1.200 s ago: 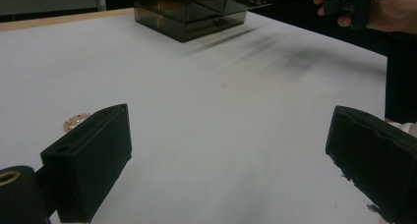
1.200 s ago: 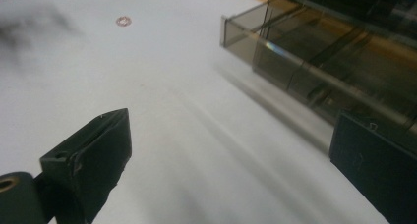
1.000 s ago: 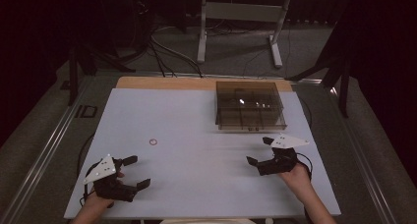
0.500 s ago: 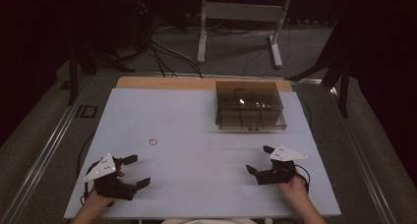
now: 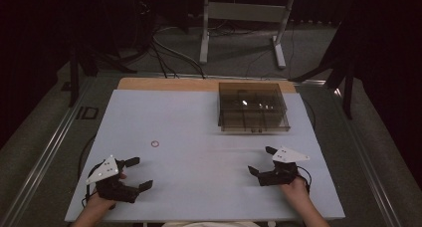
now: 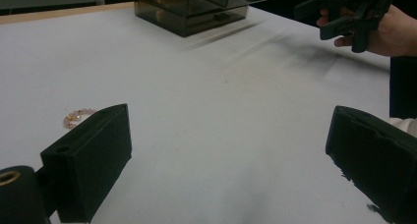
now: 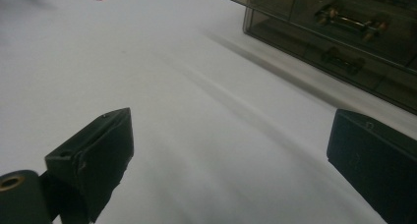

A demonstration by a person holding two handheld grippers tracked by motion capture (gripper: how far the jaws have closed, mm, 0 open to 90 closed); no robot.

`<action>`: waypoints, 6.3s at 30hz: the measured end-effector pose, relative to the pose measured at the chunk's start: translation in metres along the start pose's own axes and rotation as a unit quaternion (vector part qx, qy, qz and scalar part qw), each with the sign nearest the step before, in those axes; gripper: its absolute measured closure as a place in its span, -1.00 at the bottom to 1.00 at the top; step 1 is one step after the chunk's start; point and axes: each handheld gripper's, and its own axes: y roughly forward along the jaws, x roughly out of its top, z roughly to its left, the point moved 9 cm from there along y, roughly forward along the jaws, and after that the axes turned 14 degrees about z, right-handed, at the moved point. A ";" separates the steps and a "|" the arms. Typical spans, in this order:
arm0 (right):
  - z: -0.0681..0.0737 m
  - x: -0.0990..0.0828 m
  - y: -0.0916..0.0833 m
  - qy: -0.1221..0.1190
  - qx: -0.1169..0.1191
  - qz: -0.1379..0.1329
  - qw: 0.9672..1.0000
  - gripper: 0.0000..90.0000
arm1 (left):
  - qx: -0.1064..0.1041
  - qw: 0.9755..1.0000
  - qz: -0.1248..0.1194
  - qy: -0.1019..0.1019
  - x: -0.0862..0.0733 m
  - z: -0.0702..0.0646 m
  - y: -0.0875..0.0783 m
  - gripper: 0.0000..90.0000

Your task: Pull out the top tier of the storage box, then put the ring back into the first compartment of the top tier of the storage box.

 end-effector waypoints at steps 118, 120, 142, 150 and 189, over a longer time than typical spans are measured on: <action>0.010 -0.002 -0.014 -0.005 0.025 -0.019 0.999 -0.91 | 0.121 0.983 0.119 -0.063 0.030 0.083 0.066 -0.04; 0.010 -0.002 -0.014 -0.005 0.026 -0.018 0.999 -0.91 | 0.120 0.983 0.124 -0.063 0.028 0.083 0.068 0.03; 0.011 -0.002 -0.014 -0.002 0.026 -0.015 1.000 -0.91 | 0.137 0.973 0.185 -0.022 0.013 0.095 0.083 0.59; 0.011 -0.002 -0.014 -0.002 0.026 -0.014 1.000 -0.91 | 0.133 0.973 0.188 -0.026 0.014 0.096 0.084 0.96; 0.010 -0.002 -0.016 0.000 0.026 -0.018 1.000 -0.91 | 0.089 0.985 0.142 -0.034 0.049 0.070 0.073 0.99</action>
